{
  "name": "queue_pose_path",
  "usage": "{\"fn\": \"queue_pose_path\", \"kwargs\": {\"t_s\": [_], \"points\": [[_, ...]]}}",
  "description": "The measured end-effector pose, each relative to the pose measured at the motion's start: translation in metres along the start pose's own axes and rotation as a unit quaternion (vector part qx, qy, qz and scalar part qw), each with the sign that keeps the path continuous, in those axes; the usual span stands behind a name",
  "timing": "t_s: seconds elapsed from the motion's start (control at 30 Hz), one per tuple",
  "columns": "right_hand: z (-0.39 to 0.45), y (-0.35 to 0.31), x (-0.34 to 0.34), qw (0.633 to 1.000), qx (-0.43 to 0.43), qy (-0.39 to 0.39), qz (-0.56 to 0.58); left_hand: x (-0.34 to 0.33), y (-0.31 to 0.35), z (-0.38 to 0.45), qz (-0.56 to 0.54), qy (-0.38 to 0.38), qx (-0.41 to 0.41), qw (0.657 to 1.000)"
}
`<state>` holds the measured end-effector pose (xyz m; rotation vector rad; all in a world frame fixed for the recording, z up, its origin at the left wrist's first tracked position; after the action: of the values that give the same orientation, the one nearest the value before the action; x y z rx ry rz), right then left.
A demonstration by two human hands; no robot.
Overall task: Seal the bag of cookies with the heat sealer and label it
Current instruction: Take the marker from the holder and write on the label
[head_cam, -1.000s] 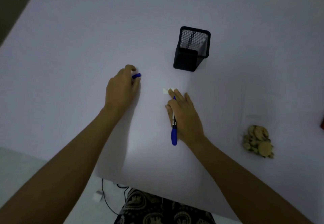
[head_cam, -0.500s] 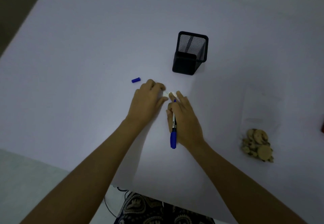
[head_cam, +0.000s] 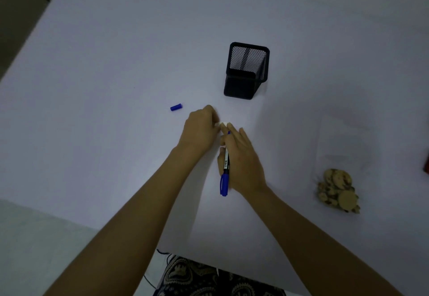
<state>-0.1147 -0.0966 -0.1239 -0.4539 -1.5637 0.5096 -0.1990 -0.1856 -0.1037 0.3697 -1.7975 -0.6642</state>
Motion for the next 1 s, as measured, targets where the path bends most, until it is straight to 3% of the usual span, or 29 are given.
{"fn": "queue_pose_path", "kwargs": {"t_s": [0.17, 0.3, 0.43, 0.63, 0.8, 1.0], "points": [[0.002, 0.005, 0.000, 1.000, -0.021, 0.006, 0.011, 0.000, -0.012, 0.002, -0.091, 0.000, 0.072, 0.993], [0.008, -0.003, 0.025, 0.994, -0.025, 0.074, 0.078, -0.002, -0.010, -0.002, -0.143, -0.009, 0.096, 0.985], [0.015, -0.006, 0.030, 0.992, -0.062, 0.093, 0.066, -0.007, -0.014, -0.007, -0.201, -0.016, 0.131, 0.971], [0.025, -0.006, 0.041, 0.984, -0.094, 0.144, 0.051, -0.005, -0.002, -0.002, -0.233, -0.041, 0.110, 0.965], [0.037, 0.006, 0.054, 0.969, -0.120, 0.110, 0.185, 0.011, 0.001, 0.001, -0.222, -0.007, 0.069, 0.973], [0.053, 0.019, 0.056, 0.972, -0.118, 0.003, 0.204, -0.006, 0.010, -0.003, -0.181, -0.125, -0.017, 0.975]]}}
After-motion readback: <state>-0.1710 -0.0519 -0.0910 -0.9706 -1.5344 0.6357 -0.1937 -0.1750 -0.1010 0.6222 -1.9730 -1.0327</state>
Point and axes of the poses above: each hand's wrist, its own z-axis towards the middle knuckle, its own x-axis out of the back of the hand, y = z × x, the point moved 9 cm from there along z, towards the middle knuckle, and after that the axes turned 4 degrees about -x, right-handed, at the moved point
